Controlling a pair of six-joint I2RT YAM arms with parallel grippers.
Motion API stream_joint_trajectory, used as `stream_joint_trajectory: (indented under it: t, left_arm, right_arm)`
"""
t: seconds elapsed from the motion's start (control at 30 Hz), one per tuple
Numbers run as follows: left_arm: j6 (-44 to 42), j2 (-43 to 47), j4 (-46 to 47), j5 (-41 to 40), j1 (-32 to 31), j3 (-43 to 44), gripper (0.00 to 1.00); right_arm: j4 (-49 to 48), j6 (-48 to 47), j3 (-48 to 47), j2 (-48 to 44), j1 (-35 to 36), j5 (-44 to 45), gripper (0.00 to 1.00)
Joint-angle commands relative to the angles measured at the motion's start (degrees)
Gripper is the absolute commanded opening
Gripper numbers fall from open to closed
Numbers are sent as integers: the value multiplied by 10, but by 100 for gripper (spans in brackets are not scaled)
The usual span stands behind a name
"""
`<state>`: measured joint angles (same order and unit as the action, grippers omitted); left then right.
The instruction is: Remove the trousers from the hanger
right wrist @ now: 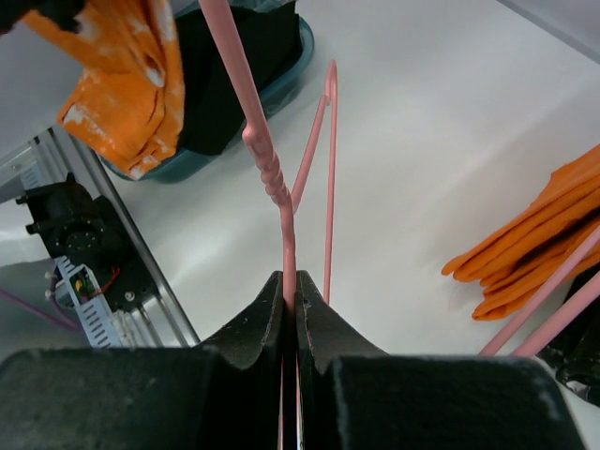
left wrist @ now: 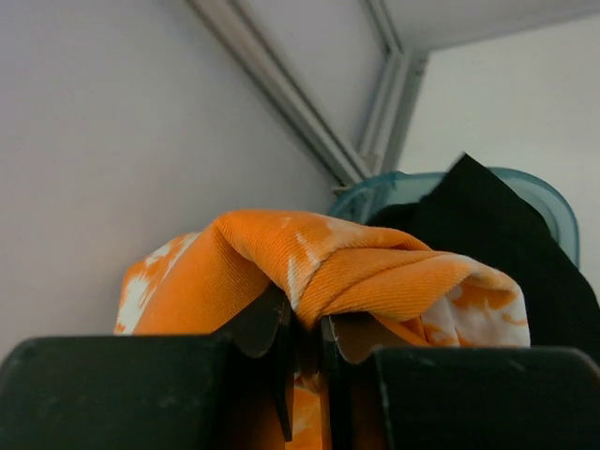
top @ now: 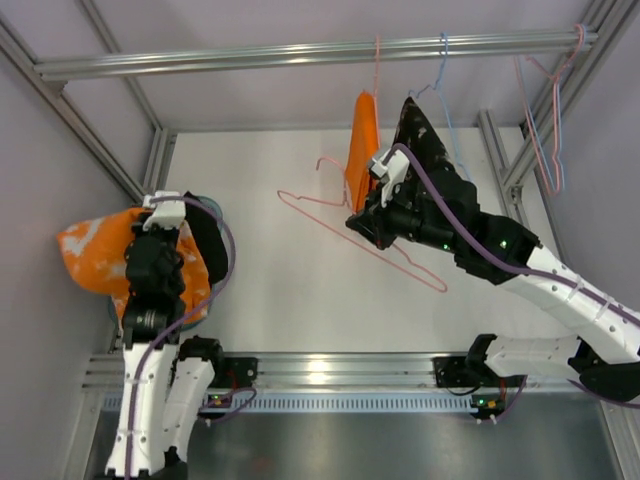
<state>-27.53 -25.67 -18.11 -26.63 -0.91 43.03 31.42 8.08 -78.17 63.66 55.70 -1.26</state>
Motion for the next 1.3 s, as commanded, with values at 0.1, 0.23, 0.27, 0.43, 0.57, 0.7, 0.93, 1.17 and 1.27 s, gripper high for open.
stream_joint_trajectory:
  t: [0.1,0.23,0.27,0.43,0.57,0.7,0.93,1.17,1.27]
  left_arm:
    - [44,-184,171,110,0,-36,0]
    - [81,-267,115,125,0,-37,32]
    - [91,-295,100,124,0,-32,41]
    - [118,-310,-13,151,1,-3,82]
    - [118,-237,-94,247,1,69,96]
    - [98,-94,-148,421,0,149,98]
    - [49,-57,-264,648,0,286,97]
    - [33,-112,-336,760,1,342,92]
    - [37,-116,-337,808,1,314,90]
  right_arm:
    - [37,-11,-59,-27,-10,-10,0]
    - [72,-12,-84,-35,-24,-31,0]
    - [78,-14,-89,-35,-29,-44,0]
    - [111,-17,-116,-38,-39,-82,0]
    - [125,-24,-119,-41,-50,-126,0]
    - [142,-39,-115,-38,-53,-191,0]
    - [151,-24,-112,11,-54,-291,0]
    - [84,34,-138,113,-53,-351,0]
    - [49,79,-166,146,-49,-381,0]
